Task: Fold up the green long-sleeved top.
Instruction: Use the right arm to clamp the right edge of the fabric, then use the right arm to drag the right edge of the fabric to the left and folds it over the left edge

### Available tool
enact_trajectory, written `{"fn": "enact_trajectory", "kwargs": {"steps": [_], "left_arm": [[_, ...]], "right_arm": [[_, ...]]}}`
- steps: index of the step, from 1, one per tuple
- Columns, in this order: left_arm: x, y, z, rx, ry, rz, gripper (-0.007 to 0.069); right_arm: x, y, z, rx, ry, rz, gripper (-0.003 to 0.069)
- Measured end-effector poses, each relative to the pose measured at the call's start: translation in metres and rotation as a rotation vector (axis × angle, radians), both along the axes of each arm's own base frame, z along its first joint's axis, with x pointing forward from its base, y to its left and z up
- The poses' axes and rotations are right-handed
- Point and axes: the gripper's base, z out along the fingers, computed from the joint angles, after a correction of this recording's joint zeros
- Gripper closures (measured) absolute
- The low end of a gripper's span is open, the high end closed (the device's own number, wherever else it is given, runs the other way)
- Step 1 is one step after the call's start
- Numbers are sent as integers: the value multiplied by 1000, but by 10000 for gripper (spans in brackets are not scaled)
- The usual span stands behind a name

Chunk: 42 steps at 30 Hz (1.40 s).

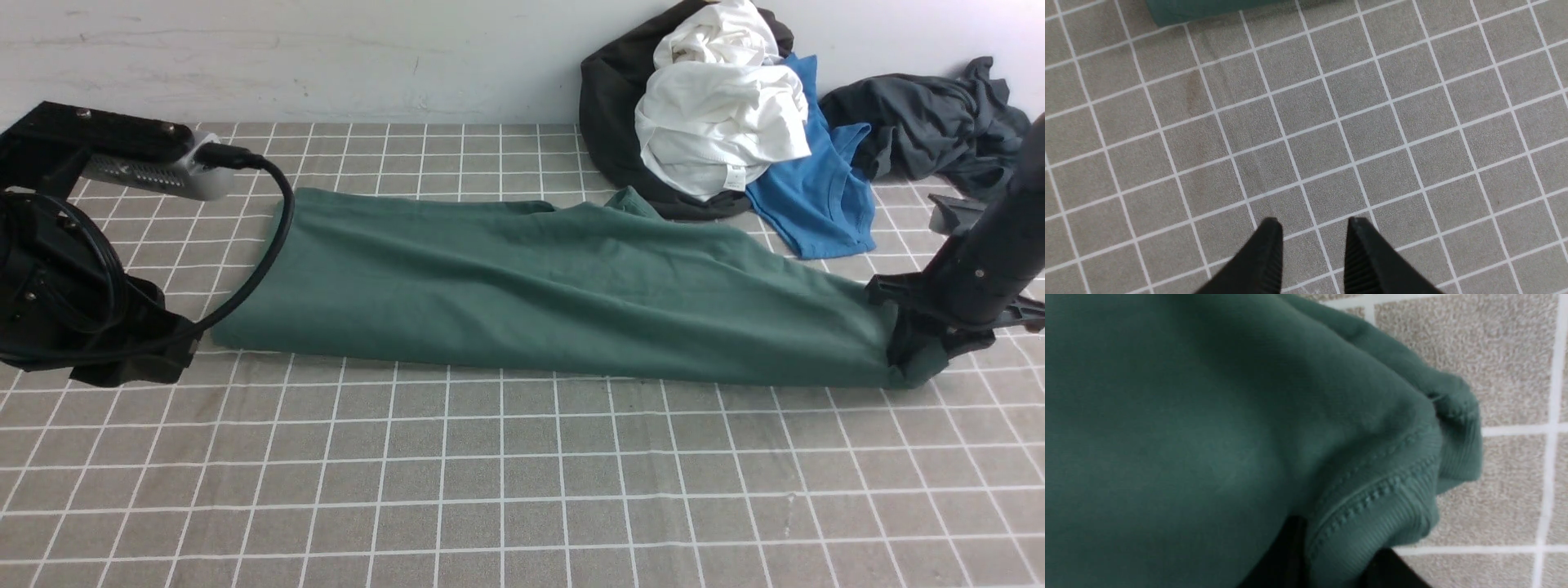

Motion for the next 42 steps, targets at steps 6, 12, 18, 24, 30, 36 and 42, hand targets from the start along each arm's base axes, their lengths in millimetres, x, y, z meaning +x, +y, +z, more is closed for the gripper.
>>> {"fn": "enact_trajectory", "kwargs": {"steps": [6,12,18,24,30,36,42], "left_arm": [[-1,2,0,26,5,-4,420],[0,2,-1,24,-1,-2,420],[0,-1,-1,-7,4,1,420],[0,-1,-2,-8,4,2,420],[-2,0,-13,-8,23,6,420],[-2,0,-15,-8,23,9,420],[-3,-2,-11,-36,-7,15,420]], "right_arm": [[-3,-20,71,-278,-113,99,650],[-14,-16,161,-377,-329,52,651],[-15,87,195,-132,-521,205,651],[-20,247,168,253,-652,437,651],[-29,351,103,394,-687,551,643],[-19,378,71,395,-665,597,500],[-13,374,108,363,-718,666,289]]}}
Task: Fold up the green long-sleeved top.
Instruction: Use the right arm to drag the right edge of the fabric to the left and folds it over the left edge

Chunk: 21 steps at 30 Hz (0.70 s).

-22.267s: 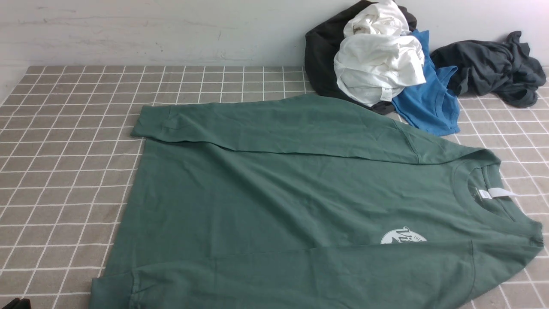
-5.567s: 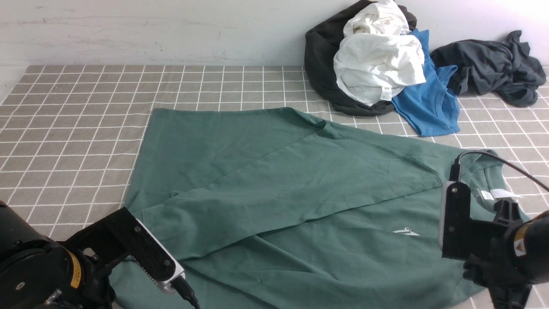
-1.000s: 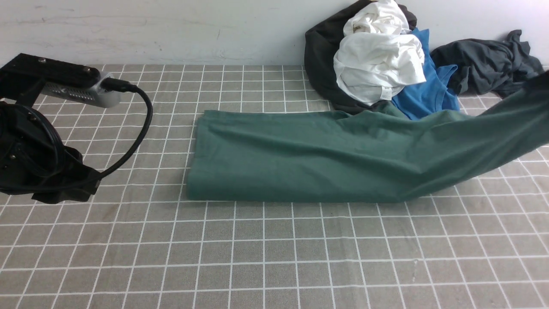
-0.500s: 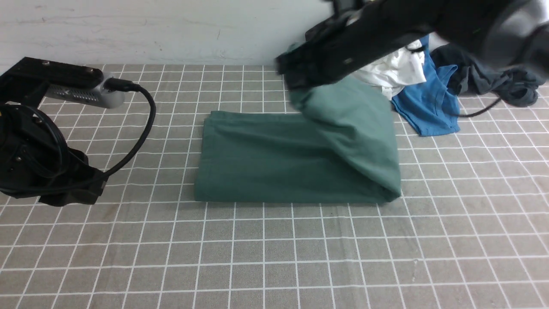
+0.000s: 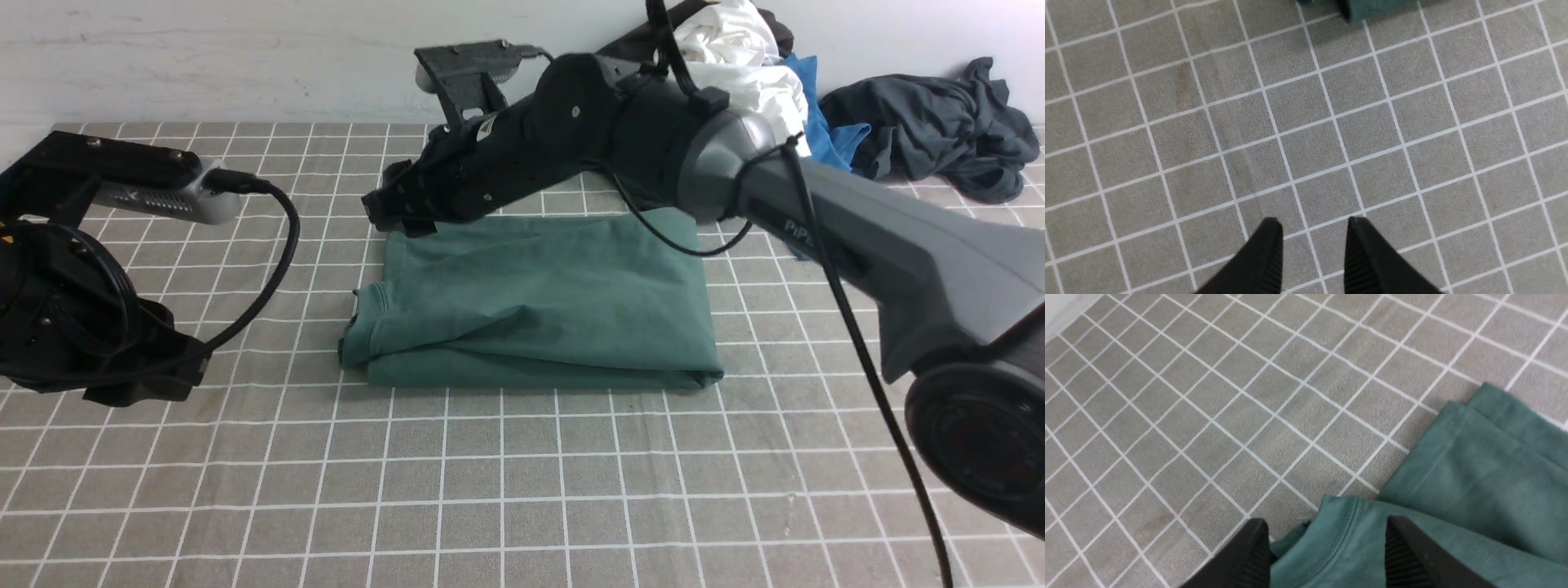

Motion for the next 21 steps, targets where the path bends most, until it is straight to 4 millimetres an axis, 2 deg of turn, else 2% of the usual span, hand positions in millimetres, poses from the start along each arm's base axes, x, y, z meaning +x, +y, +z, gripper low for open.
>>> {"fn": "enact_trajectory", "kwargs": {"steps": [2,5,6,7,8,10,12,14,15,17,19,20,21], "left_arm": [[-4,-2,5,-26,-24,0,420],[-9,-4,13,-54,-69,-17,420],[-12,-5,18,-67,-96,-31,420],[-18,-8,25,-92,-138,-66,420],[-19,-8,26,-98,-141,-66,420],[-28,-12,37,-131,-204,-125,420],[-36,-16,46,-154,-261,-177,420],[-46,-18,55,-162,-322,-228,420],[-50,-18,58,-162,-348,-247,420],[-60,-18,66,-153,-407,-280,420],[-72,-17,70,-138,-481,-288,420],[-80,-15,69,-122,-535,-282,420],[-86,-14,69,-112,-576,-271,422]], "right_arm": [[0,-2,3,-19,7,4,291],[-1,-2,-5,-41,46,7,322],[0,-1,-12,-51,68,7,348],[0,3,-29,-70,112,7,409],[0,4,-32,-73,116,9,417],[-1,14,-65,-94,184,11,510],[-3,22,-87,-98,227,18,587],[-7,28,-92,-88,243,26,638],[-7,29,-88,-84,238,31,651],[-7,28,-65,-81,190,55,666],[-10,23,-25,-114,101,94,670],[-16,14,10,-143,30,110,670],[-20,7,31,-159,-9,108,670]]}}
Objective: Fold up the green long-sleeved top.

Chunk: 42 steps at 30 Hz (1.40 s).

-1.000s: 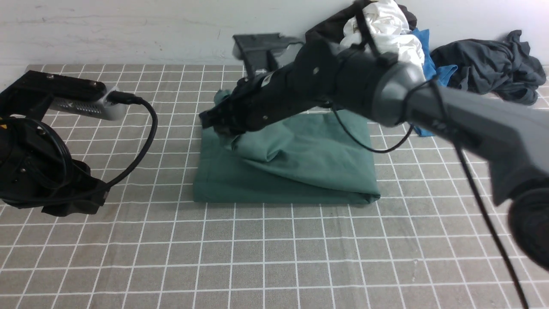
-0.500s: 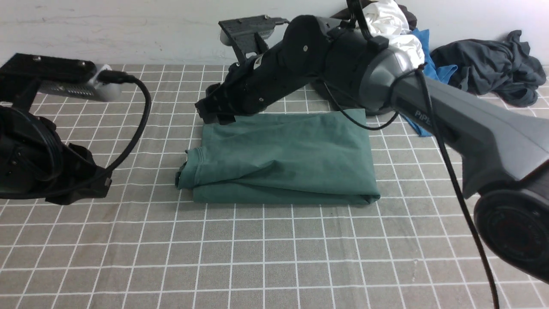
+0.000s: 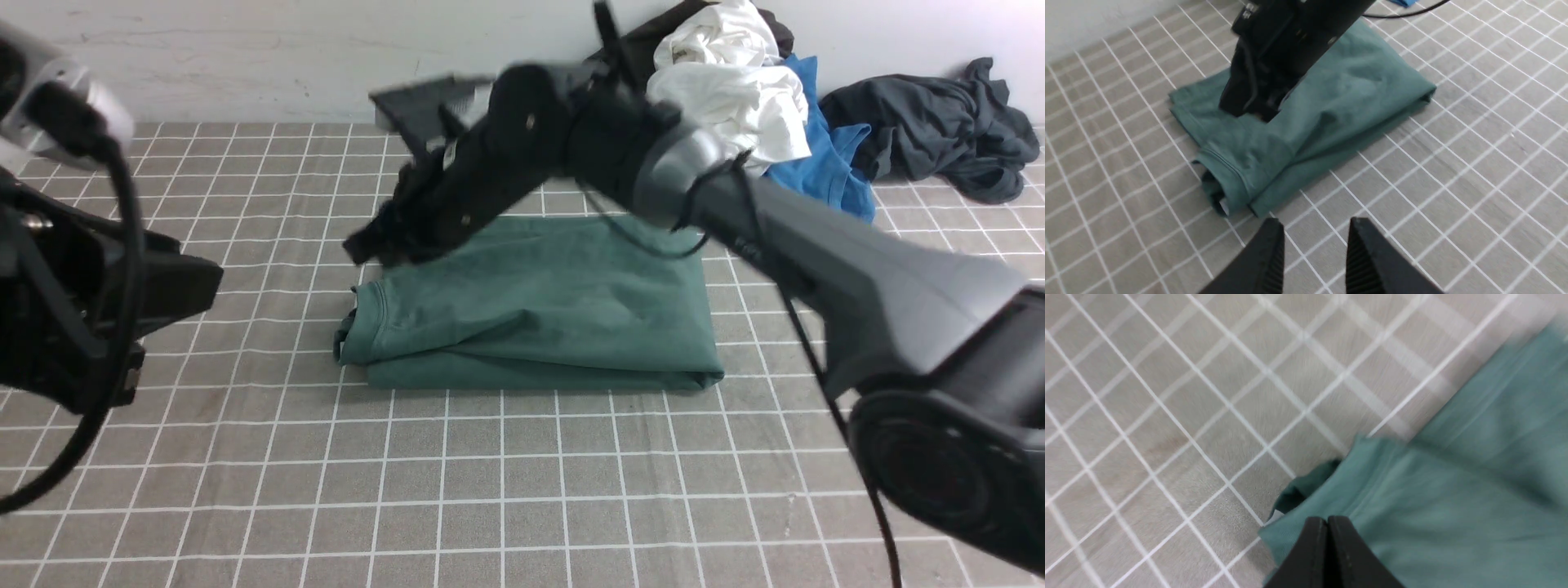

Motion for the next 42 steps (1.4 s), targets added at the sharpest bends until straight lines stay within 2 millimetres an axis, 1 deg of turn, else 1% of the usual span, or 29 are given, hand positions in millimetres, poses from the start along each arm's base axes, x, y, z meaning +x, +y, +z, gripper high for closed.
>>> {"fn": "enact_trajectory", "kwargs": {"steps": [1,2,3,5,7,8,9,10,11,12,14,15,16,17,18,19,20,21,22,24,25,26,27,28,30,34,36,42], "left_arm": [[-1,1,0,-1,-17,9,423],[-5,3,-4,4,-48,27,424],[-16,7,-7,14,-127,64,437],[-27,13,-13,33,-239,117,468],[-40,17,-24,58,-315,140,530],[-40,17,-23,57,-320,143,530],[-50,20,-37,80,-370,159,594],[-53,21,-42,86,-391,171,609],[-53,22,-43,88,-395,174,612],[-56,23,-54,93,-413,193,624],[-59,26,-68,91,-437,226,632],[-59,28,-73,82,-449,244,632],[-61,29,-75,68,-471,264,632],[-63,30,-75,55,-491,278,632],[-65,31,-75,31,-513,295,632],[-67,31,-73,4,-532,306,632],[-68,32,-72,0,-536,307,632],[-70,31,-71,-26,-547,309,632],[-70,31,-71,-36,-549,308,632],[-71,31,-71,-43,-546,305,632],[-71,31,-71,-43,-545,304,632],[-71,30,-71,-47,-542,301,632],[-71,30,-71,-49,-539,300,632],[-71,30,-71,-49,-539,300,632],[-71,30,-71,-50,-539,299,632],[-71,30,-71,-50,-539,298,632],[-71,30,-71,-51,-538,298,632],[-71,30,-71,-52,-538,298,632]], "right_arm": [[-3,-3,10,1,-12,2,670],[-8,-12,31,3,-44,-7,670],[-18,-29,66,18,-92,-32,670],[-36,-61,111,44,-149,-74,672],[-53,-89,133,42,-171,-106,673],[-55,-92,135,39,-173,-109,673],[-74,-119,144,3,-185,-135,673],[-85,-133,145,-19,-187,-146,673],[-88,-135,144,-24,-188,-146,673],[-102,-151,136,-67,-187,-156,673],[-129,-174,128,-100,-218,-171,673],[-146,-186,127,-91,-254,-184,673],[-160,-196,120,-89,-274,-198,673],[-170,-203,108,-97,-274,-208,673],[-185,-213,102,-70,-300,-229,673],[-198,-221,88,-58,-306,-243,673],[-200,-223,85,-52,-303,-249,673],[-214,-231,60,-46,-276,-267,673],[-222,-236,51,-30,-275,-278,673],[-235,-244,25,-28,-250,-291,673],[-238,-245,24,-19,-261,-293,673],[-249,-252,4,-22,-268,-293,673],[-256,-256,-1,-1,-293,-295,673],[-258,-258,-4,-3,-298,-293,673],[-270,-265,-15,25,-355,-292,673],[-282,-272,-17,62,-405,-295,673],[-285,-274,-18,64,-403,-297,673],[-287,-275,-22,44,-366,-301,673]]}}
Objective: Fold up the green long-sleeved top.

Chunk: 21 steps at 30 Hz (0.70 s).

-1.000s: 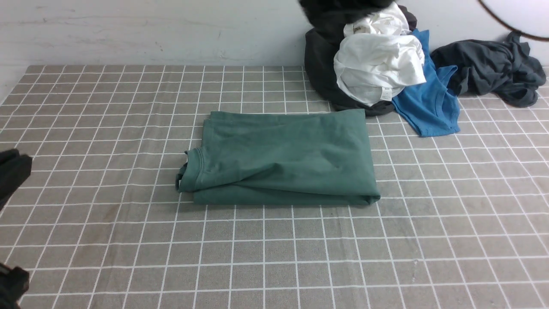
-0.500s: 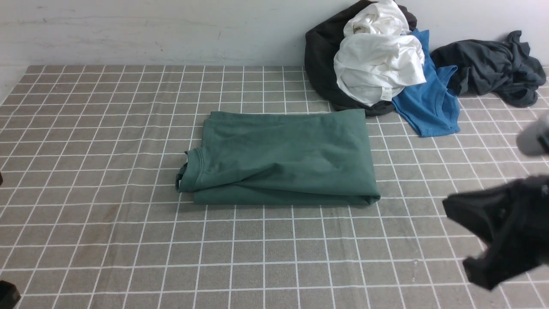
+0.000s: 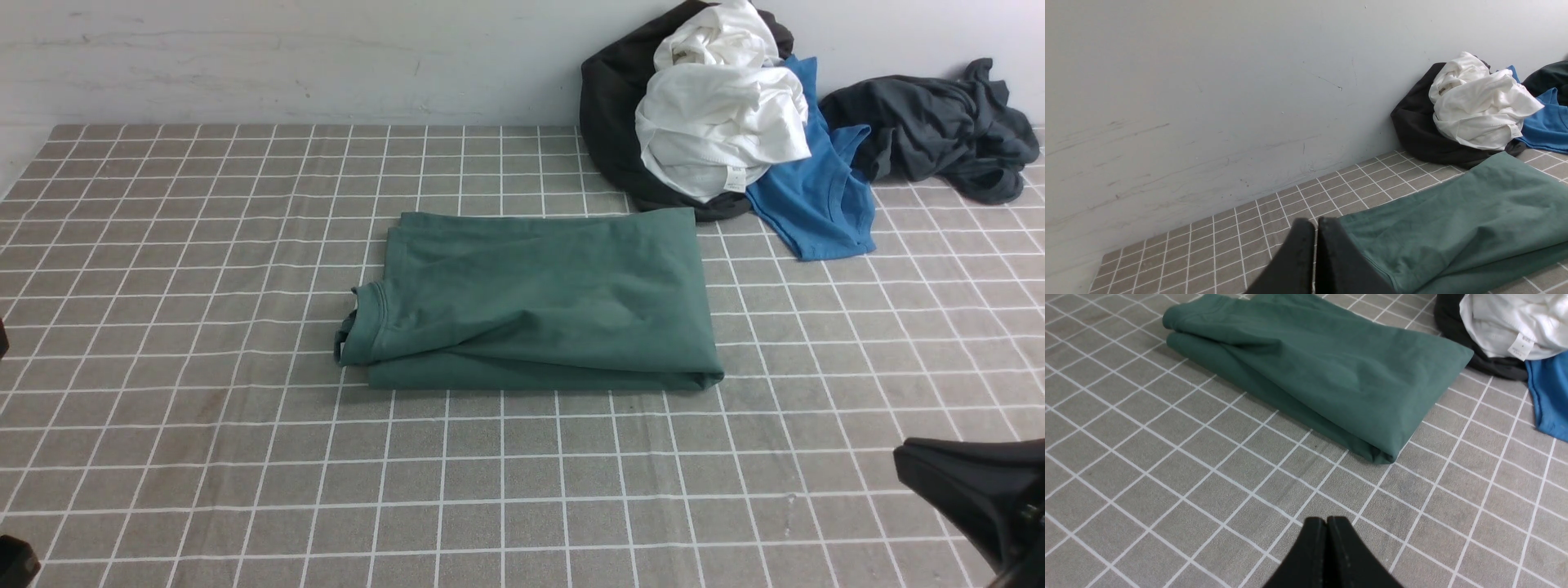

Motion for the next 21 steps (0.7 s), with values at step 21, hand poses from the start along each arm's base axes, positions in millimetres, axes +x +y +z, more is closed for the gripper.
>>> {"fn": "enact_trajectory", "kwargs": {"steps": [21], "left_arm": [[0,-1,0,-1,4,-7,632]], "right_arm": [[-62,-65,-96,70,-170,-476,673]]}}
